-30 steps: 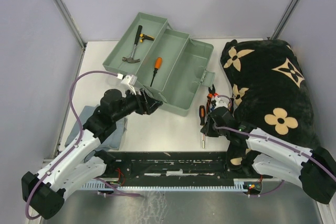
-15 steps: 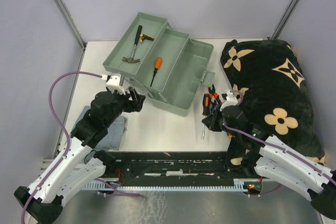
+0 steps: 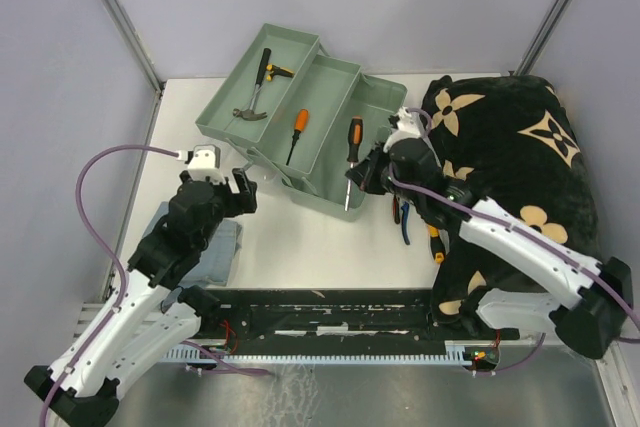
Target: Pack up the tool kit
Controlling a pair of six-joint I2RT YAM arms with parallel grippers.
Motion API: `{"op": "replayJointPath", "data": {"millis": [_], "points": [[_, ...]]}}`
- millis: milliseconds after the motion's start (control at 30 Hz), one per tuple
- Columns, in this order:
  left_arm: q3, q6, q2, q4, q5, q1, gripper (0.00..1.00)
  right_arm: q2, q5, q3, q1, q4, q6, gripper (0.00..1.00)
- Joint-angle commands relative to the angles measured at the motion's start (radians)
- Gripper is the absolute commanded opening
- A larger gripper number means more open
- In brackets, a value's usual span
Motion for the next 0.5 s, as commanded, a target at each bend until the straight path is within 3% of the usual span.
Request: {"op": "replayJointPath", "data": {"millis": [0, 200, 300, 467], "points": [[-0.019, 0.017, -0.058, 0.014, -0.081, 0.0, 0.88, 0.14, -0.017, 0.171, 0.004, 0.08, 0.011, 0.02], [-0.023, -0.014, -0.036, 0.002, -0.114, 0.0, 0.9, 0.364, 0.013, 0.345, 0.004, 0.077, 0.07, 0.02], [-0.009, -0.032, -0.006, -0.011, -0.138, 0.008, 0.97, 0.439, 0.041, 0.409, 0.002, 0.097, 0.097, 0.02], [-0.004, -0.048, 0.035, -0.008, -0.035, 0.091, 0.98, 0.536, 0.104, 0.53, -0.002, 0.048, 0.137, 0.02]]}}
